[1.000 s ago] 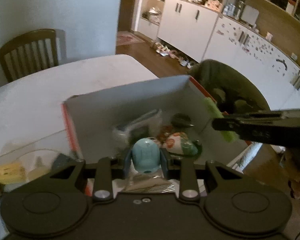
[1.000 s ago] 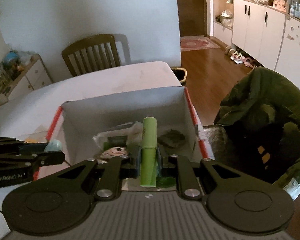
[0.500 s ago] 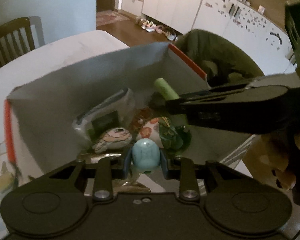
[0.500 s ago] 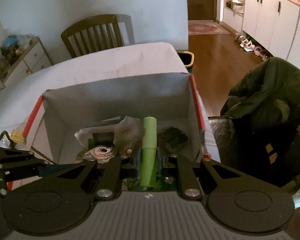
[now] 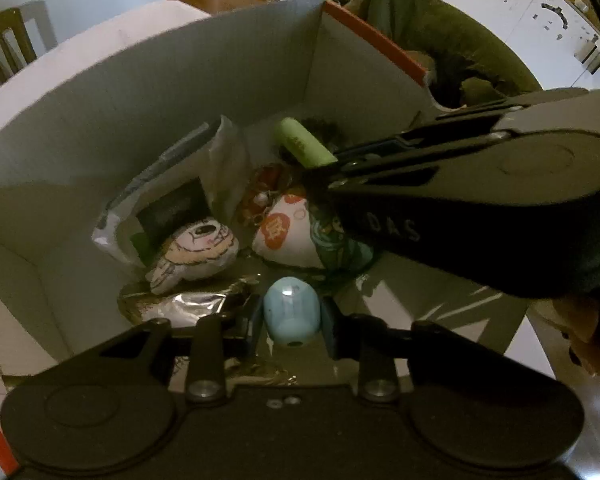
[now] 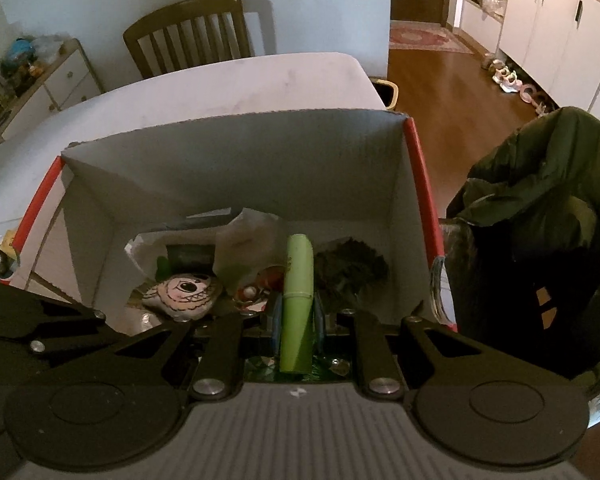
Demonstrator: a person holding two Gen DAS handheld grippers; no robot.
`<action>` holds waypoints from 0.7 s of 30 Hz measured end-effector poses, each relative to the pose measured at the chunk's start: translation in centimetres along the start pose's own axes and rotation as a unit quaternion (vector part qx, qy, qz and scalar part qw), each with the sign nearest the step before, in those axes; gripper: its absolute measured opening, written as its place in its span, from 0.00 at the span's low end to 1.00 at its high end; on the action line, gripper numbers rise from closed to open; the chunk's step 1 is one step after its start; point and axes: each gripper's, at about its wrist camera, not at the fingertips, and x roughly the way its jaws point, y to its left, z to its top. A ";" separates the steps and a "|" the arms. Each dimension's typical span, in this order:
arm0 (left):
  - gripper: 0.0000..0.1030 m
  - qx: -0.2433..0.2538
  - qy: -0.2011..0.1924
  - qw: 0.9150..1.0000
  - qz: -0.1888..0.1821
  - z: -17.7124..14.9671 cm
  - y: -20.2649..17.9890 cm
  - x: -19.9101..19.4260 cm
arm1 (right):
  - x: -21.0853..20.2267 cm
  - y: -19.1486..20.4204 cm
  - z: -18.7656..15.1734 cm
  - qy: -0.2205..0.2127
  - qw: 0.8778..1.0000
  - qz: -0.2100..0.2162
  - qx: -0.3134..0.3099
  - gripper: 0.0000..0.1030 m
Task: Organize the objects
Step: 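Carry blue egg and green stick into red box and open both tools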
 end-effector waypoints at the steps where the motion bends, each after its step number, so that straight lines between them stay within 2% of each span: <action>1: 0.28 0.001 0.005 1.000 0.001 0.1 0.0 0.1 | 0.0 0.0 0.0 0.001 1.000 0.001 0.000 0.15; 5: 0.29 0.005 0.034 0.999 0.000 0.2 -0.1 0.7 | 0.1 0.1 -0.1 0.000 1.000 0.000 -0.005 0.15; 9: 0.30 0.001 0.043 0.999 -0.003 0.2 0.1 0.9 | 0.2 -0.1 -0.1 0.003 1.000 0.001 -0.003 0.16; 15: 0.38 -0.007 0.023 1.000 -0.017 -0.2 0.5 0.2 | -0.4 -0.2 -0.2 -0.003 1.000 -0.002 -0.007 0.16; 21: 0.44 -0.012 -0.010 1.000 -0.015 -1.0 0.6 -1.2 | -1.7 -0.4 -0.2 -0.015 1.000 0.001 -0.002 0.16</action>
